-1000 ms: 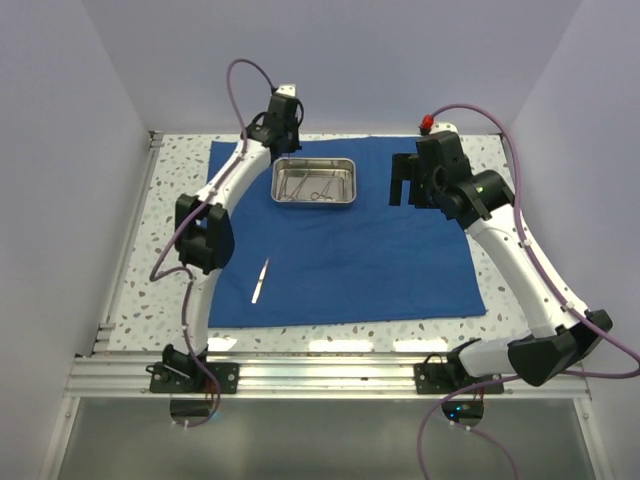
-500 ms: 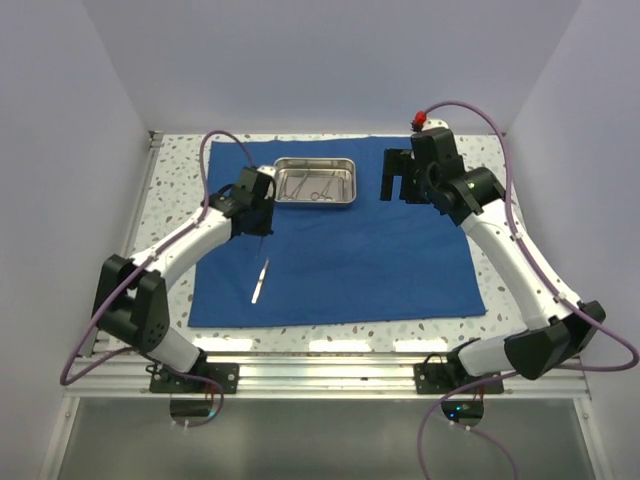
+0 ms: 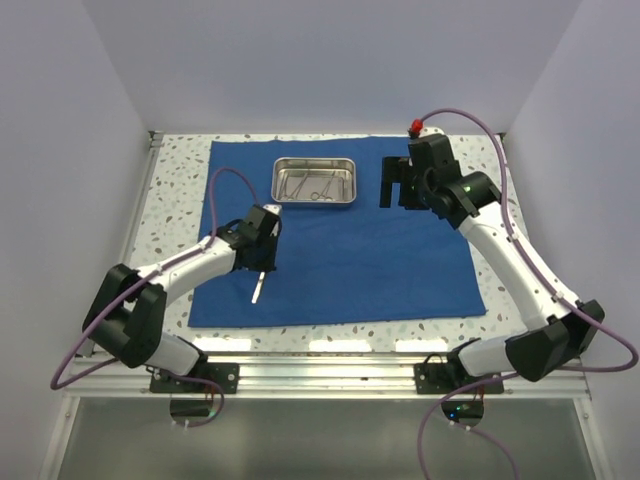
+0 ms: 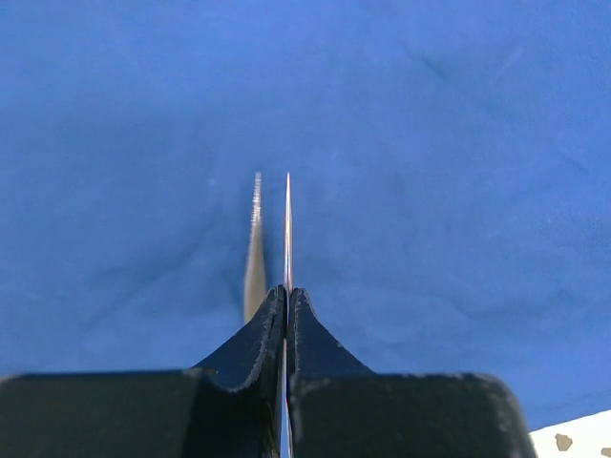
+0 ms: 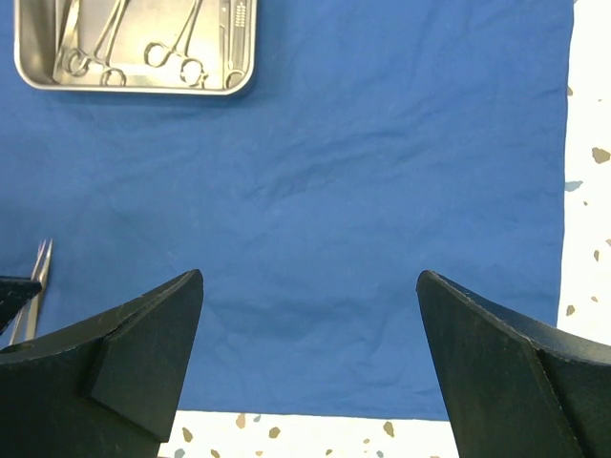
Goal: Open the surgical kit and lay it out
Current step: Place the medical item in the surgical kit, then pick up the medical item from the container, then place the medical item in the surgical kit.
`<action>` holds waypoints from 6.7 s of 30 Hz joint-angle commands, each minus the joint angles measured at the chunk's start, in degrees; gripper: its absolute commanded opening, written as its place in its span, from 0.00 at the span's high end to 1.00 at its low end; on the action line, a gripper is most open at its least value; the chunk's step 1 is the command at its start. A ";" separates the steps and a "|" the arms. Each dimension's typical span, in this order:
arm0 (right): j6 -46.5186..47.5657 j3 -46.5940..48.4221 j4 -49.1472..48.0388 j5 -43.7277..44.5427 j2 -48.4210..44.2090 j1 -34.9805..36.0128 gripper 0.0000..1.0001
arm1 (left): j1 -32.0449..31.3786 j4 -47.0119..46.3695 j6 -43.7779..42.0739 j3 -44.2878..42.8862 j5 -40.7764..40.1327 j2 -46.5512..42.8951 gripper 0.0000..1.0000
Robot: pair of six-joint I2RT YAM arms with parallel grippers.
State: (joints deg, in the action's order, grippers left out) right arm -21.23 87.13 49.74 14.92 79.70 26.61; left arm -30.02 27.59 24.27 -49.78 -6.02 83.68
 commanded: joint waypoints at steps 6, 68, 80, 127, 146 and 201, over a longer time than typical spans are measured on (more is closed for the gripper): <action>2.42 -1.26 0.71 0.90 -4.38 -0.07 0.01 | -1.27 -6.59 2.62 1.09 -2.86 2.45 0.40; 3.30 -1.00 7.83 5.83 -1.04 0.02 0.01 | 5.59 -10.80 -9.86 -76.95 -3.02 64.67 0.41; 2.43 -0.65 9.42 6.09 -0.60 0.02 0.01 | 4.62 -10.45 -11.44 -77.33 -8.74 67.94 0.53; 0.93 0.32 7.04 5.21 -3.67 -0.07 0.01 | 6.73 -7.22 -8.90 -81.00 -12.79 44.56 1.00; 0.32 -3.81 2.12 1.26 -8.68 0.02 0.01 | -10.93 15.30 26.69 -43.14 -17.54 21.27 1.00; 2.95 -5.75 9.85 7.67 -15.10 0.02 0.01 | -1.98 2.30 -10.47 -82.58 -5.32 49.56 0.24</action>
State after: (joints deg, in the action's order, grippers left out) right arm -18.98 79.55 57.63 20.56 65.49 26.61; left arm -31.55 31.33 21.12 -130.39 -15.88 128.95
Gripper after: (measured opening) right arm 0.986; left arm 0.764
